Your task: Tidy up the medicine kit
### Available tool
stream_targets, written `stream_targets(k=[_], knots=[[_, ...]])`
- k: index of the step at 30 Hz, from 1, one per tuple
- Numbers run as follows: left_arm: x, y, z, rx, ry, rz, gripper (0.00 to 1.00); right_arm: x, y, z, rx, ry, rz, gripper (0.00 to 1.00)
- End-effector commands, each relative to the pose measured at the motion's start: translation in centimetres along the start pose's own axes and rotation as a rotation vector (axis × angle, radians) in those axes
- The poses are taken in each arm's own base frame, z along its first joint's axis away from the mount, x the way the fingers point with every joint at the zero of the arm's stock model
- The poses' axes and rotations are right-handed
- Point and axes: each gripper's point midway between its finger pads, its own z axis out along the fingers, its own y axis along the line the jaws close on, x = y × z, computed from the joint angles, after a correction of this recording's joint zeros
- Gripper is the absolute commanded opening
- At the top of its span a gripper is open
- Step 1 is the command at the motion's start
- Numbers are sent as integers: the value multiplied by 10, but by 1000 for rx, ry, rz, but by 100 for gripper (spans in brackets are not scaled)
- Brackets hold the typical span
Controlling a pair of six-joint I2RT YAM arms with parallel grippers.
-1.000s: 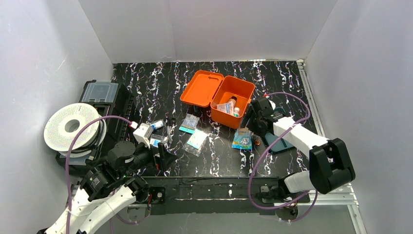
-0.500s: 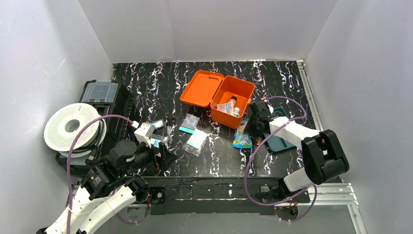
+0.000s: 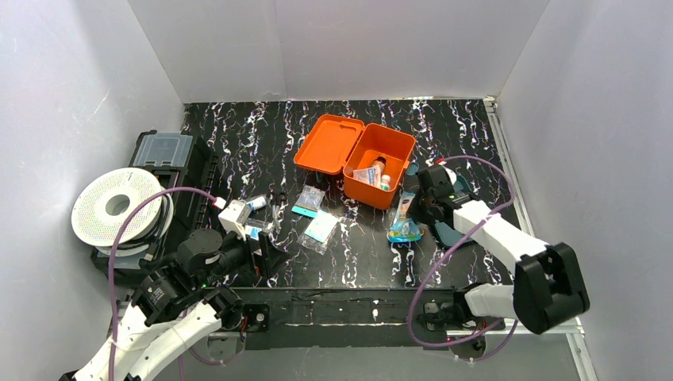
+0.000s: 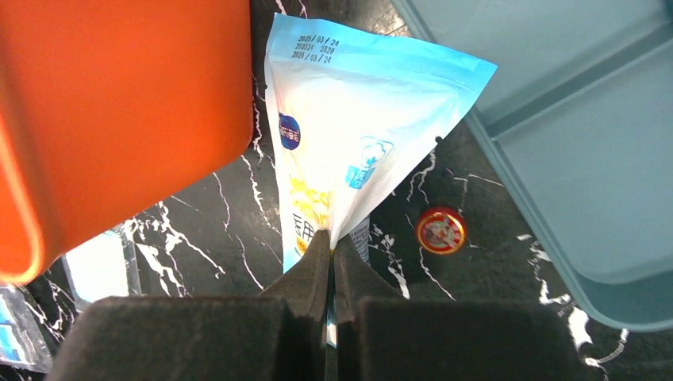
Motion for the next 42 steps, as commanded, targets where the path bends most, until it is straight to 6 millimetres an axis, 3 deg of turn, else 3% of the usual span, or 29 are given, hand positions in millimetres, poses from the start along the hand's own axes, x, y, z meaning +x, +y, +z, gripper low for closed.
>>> stream_targets(k=[1,10,14,20,33,42], knots=[[-2,-1,-2,13,-19,11,100,-13,-17,-28,56,-70,-37,1],[-4,-2,-5,25,-39,10,99,-46,-20,-93,38,-222,-55,1],[-2,-7,-7,57,-36,12,100,-67,-1,-125,-36,-288,-44,1],[-3,-8,-9,66,-47,12,99,-90,27,-147,-114,-328,-28,1],[-4,-9,-12,71,-57,13,99,-136,96,-147,-234,-335,21,1],[-4,-8,-12,64,-60,8,100,-150,128,-111,-236,-278,54,1]])
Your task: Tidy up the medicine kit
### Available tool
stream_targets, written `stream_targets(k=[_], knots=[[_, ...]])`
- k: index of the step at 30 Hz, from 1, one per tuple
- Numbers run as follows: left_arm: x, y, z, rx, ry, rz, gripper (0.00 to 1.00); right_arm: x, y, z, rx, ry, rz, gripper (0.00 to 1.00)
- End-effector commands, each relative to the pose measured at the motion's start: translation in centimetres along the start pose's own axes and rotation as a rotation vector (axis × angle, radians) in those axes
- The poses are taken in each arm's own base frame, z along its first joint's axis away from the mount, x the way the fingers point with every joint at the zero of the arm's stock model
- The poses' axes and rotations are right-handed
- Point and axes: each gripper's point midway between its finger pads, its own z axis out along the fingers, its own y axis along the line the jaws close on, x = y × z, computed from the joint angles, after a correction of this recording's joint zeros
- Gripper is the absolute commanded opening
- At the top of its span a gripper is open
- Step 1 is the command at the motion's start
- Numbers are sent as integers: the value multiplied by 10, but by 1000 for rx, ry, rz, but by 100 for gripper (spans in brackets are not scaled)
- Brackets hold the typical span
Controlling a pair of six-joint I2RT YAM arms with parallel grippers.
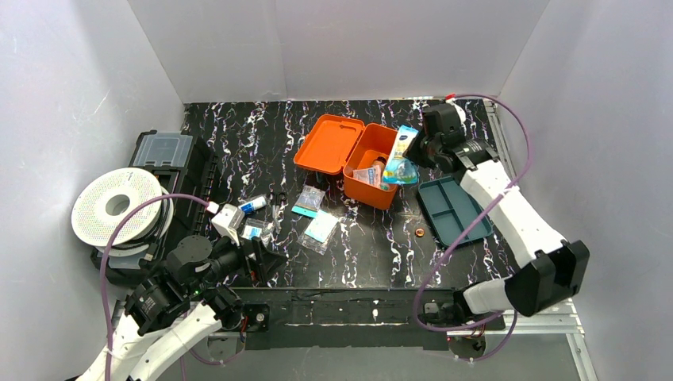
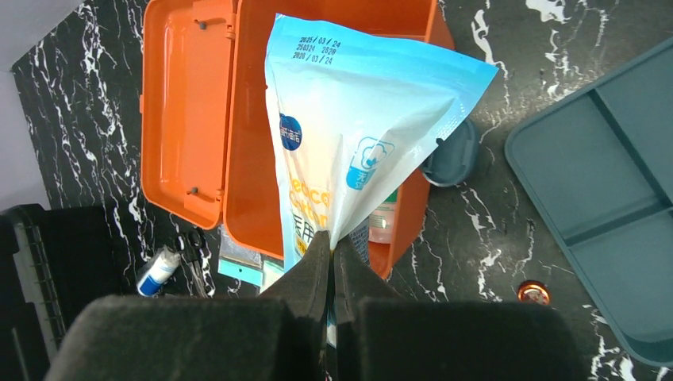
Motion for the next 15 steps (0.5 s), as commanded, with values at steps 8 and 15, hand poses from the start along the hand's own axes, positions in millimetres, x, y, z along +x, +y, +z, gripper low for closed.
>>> stream_targets(k=[8,15], knots=[[-1,2,0,-11,-10,4,99,-16,38,48,-39,14,63,1],[-1,3,0,-13,-7,2,100,-4,45,87,-18,71,85,1]])
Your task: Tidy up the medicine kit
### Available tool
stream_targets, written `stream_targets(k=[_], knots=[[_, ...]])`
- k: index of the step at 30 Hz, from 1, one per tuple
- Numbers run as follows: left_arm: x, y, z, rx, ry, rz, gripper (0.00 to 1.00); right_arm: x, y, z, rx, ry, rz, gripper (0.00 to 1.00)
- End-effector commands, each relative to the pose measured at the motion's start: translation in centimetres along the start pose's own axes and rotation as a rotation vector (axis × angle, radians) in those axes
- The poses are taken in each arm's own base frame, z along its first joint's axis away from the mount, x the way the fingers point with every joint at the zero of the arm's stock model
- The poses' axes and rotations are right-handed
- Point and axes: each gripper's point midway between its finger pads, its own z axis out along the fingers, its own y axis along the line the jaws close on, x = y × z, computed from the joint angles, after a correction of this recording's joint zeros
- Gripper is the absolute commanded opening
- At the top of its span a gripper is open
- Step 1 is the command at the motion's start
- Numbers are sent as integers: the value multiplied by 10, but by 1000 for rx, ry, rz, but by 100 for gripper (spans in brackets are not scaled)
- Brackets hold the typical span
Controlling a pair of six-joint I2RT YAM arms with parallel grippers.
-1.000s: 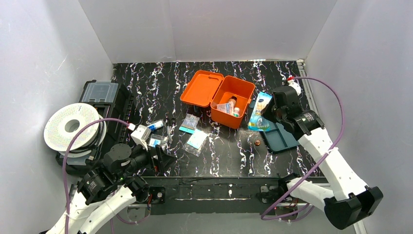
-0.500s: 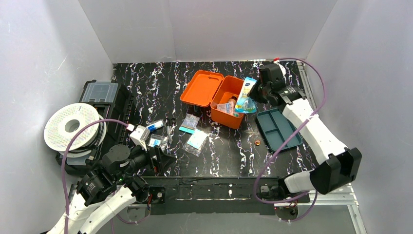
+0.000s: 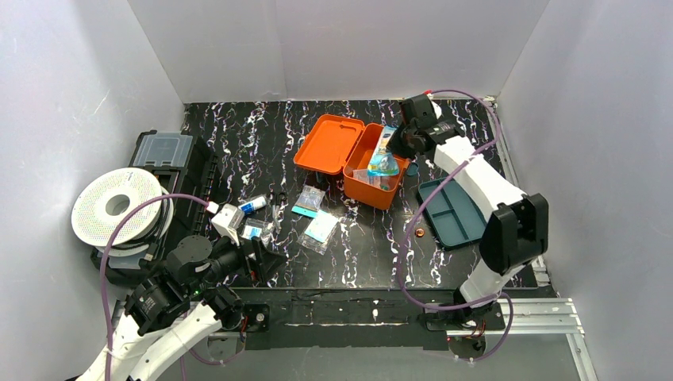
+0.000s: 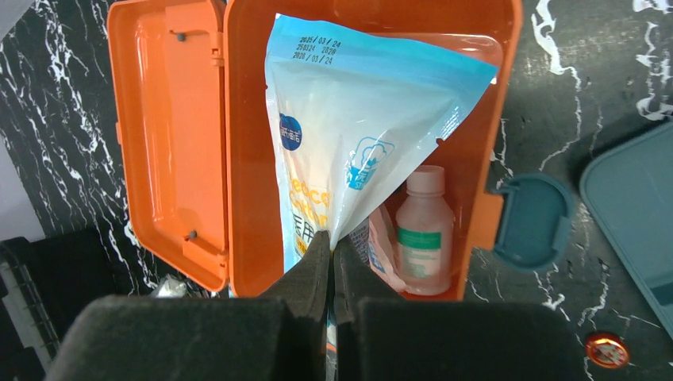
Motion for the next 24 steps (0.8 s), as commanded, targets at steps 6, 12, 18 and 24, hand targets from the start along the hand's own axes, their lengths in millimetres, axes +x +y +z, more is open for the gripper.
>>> stream_targets(k=[6,12,18,24], knots=[[0,2,1,-11,-3,3,100,4,33,41,-38,27,18,1],[0,2,2,-15,4,3,100,38,45,69,-20,91,-24,1],[0,2,2,-15,5,3,100,60,53,81,-7,127,-58,8],[0,2,1,-12,-1,3,100,65,45,72,27,129,-80,30]])
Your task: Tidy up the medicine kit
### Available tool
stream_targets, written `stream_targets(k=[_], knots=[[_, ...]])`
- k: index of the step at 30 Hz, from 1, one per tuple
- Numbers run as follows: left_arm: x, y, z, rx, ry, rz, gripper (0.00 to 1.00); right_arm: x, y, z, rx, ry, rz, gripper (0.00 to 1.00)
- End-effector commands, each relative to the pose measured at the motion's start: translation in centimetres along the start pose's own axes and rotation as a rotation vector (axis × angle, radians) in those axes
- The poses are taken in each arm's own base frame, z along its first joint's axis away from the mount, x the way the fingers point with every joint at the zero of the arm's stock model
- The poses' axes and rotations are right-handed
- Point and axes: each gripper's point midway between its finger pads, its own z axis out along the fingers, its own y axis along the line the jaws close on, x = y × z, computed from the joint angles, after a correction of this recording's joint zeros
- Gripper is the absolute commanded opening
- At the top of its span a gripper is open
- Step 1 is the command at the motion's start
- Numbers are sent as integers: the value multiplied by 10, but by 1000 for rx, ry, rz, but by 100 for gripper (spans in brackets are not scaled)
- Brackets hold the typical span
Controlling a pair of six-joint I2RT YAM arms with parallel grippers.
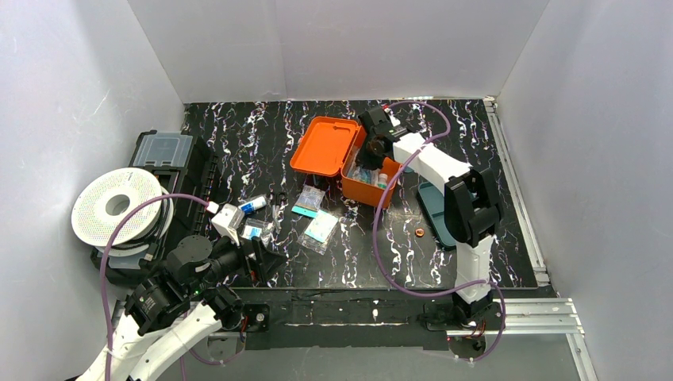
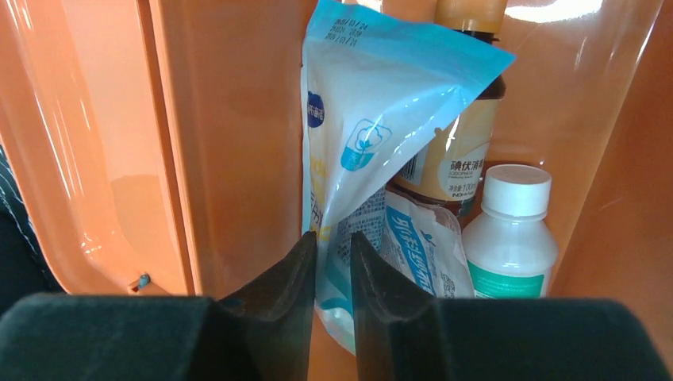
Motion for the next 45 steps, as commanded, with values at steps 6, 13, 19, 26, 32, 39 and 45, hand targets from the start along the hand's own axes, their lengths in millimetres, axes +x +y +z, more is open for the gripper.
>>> stream_targets(k=[6,13,19,26,32,39,45], knots=[[-1,2,1,-9,-5,3,99,-16,0,-49,-24,-95,-18,48],[-1,2,1,-9,-5,2,100,-22,-3,-94,-48,-170,-58,53],[0,2,1,-11,0,2,100,-16,0,-136,-107,-218,-101,60],[0,2,1,-14,2,0,100,25,4,-161,-239,-180,-111,67],[-1,7,3,-43,-5,-1,100,68,4,-165,-310,-118,-159,75],[-1,8,4,-47,1,-1,99,118,-3,-146,-313,-29,-180,82],[-1,9,4,-52,0,-3,99,151,-4,-121,-296,36,-161,84]])
